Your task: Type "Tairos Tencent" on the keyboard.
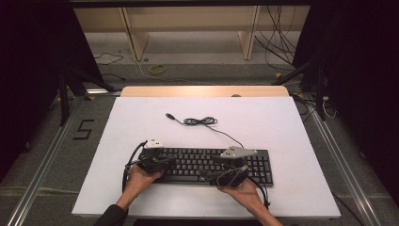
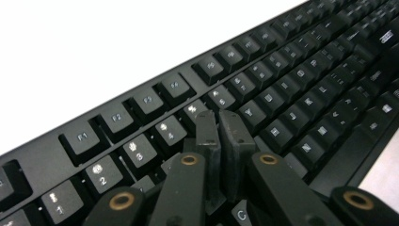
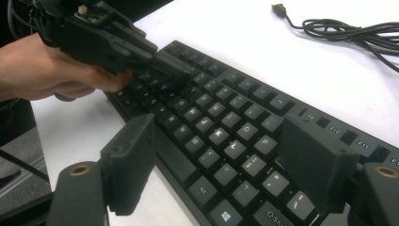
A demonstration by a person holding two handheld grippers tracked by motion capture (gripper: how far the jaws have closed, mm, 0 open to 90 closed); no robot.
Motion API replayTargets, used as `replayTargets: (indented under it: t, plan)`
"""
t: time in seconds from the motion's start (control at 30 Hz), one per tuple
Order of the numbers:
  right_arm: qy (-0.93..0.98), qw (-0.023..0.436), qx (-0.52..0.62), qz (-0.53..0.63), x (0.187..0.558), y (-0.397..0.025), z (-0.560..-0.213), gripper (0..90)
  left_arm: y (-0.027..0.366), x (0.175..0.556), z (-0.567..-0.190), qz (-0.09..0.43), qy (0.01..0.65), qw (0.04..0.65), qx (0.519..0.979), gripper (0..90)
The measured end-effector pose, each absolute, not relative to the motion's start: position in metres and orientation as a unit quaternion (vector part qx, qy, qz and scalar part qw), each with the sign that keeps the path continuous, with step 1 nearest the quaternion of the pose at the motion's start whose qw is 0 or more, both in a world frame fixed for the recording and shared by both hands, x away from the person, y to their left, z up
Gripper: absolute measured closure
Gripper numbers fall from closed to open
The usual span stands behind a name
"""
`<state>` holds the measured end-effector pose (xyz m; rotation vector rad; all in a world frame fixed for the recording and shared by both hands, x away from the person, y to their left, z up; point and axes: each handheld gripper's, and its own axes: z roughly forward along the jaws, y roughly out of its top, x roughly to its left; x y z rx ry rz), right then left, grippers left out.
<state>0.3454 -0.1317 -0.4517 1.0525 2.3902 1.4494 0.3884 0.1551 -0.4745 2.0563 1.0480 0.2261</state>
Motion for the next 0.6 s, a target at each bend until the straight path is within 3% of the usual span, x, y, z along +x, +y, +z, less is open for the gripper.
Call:
replayTargets:
  t: [0.6]
  plan:
    - [0.799, 0.076, 0.351, 0.483, 0.345, -0.130, -0.453, 28.8, 0.167, 0.384, -0.462, 0.090, 0.424, 0.422, 0.796, 72.1]
